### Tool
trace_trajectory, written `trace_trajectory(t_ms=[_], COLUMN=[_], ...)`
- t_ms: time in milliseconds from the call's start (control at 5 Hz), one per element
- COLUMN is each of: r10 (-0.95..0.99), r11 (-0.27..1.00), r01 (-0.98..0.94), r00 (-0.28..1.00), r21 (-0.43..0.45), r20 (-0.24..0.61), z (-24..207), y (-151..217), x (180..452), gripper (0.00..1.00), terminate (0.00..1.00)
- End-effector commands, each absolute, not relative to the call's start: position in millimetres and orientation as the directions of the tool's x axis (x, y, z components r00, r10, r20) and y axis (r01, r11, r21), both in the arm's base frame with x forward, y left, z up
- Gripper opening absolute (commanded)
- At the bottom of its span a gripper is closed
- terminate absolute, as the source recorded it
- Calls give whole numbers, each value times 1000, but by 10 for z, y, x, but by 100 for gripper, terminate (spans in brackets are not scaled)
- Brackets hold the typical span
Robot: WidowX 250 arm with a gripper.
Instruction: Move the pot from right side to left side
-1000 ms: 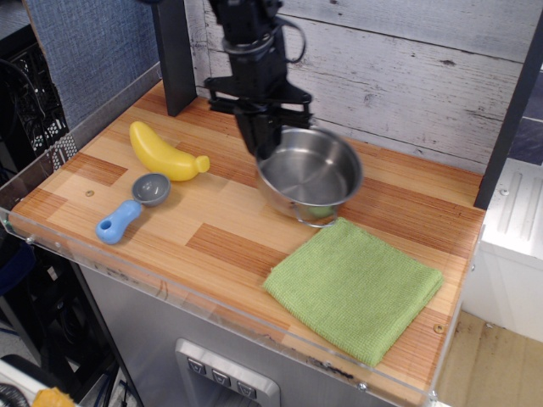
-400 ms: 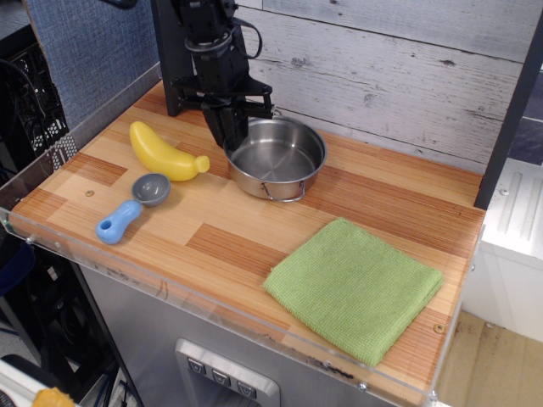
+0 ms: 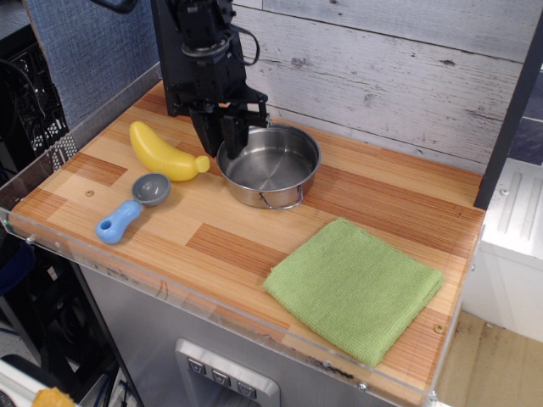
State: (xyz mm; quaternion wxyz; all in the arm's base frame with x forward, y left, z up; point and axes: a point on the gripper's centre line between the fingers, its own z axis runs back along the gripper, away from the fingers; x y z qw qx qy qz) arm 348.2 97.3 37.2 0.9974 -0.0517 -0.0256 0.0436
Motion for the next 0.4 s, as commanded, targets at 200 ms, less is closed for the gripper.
trace_trajectory(t_ms=[200], r10=[69], r11=[997], r01=[-68], r00=[993], r21=[-23], r20=[98], z=[1331], y=[920], x=[3347], gripper=[100], terminate=[0])
